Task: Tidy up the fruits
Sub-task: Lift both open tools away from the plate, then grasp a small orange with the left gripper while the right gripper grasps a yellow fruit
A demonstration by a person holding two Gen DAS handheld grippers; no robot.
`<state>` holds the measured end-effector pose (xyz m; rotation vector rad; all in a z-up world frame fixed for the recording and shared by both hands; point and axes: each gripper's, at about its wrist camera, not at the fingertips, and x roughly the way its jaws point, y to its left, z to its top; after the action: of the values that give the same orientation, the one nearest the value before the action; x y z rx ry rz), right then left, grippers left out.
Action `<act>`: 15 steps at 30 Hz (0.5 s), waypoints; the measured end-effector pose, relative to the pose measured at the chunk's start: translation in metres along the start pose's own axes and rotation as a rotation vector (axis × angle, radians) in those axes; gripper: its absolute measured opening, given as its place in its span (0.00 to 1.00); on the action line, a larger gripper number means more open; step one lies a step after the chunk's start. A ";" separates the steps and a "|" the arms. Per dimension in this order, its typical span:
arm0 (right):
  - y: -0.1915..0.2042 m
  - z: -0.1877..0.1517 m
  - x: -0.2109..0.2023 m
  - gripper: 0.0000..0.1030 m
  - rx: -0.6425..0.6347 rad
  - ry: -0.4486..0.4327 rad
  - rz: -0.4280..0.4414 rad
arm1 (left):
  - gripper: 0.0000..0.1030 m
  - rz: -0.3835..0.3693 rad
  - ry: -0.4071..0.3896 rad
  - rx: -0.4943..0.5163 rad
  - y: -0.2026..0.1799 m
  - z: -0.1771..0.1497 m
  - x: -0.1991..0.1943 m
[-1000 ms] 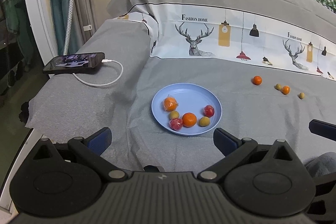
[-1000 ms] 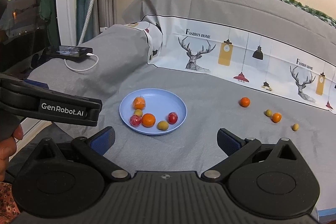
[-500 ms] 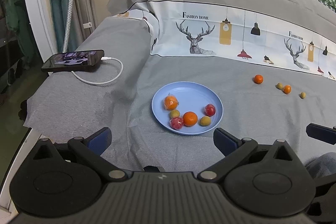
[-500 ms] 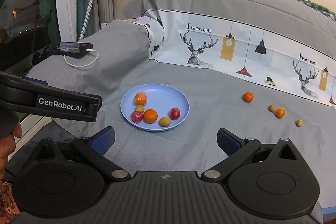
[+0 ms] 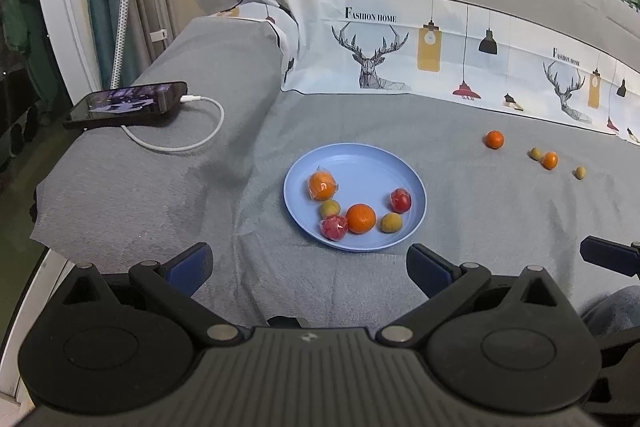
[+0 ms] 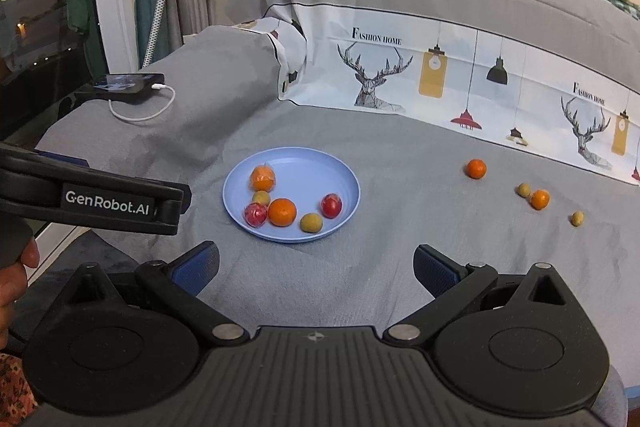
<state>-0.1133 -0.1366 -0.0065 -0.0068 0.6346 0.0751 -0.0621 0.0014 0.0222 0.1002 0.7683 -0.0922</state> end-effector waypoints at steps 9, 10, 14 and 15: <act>-0.011 0.002 0.022 0.99 0.044 0.033 -0.013 | 1.00 0.003 0.044 0.004 -0.002 0.008 0.024; -0.013 0.002 0.024 0.99 0.049 0.037 -0.014 | 1.00 0.004 0.048 0.002 -0.003 0.009 0.027; -0.021 0.002 0.035 0.99 0.075 0.051 -0.025 | 1.00 0.005 0.057 0.007 -0.007 0.015 0.037; -0.023 0.003 0.038 0.99 0.081 0.054 -0.029 | 1.00 0.005 0.059 0.010 -0.008 0.017 0.040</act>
<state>-0.0795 -0.1568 -0.0272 0.0602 0.6913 0.0212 -0.0230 -0.0107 0.0062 0.1147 0.8264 -0.0888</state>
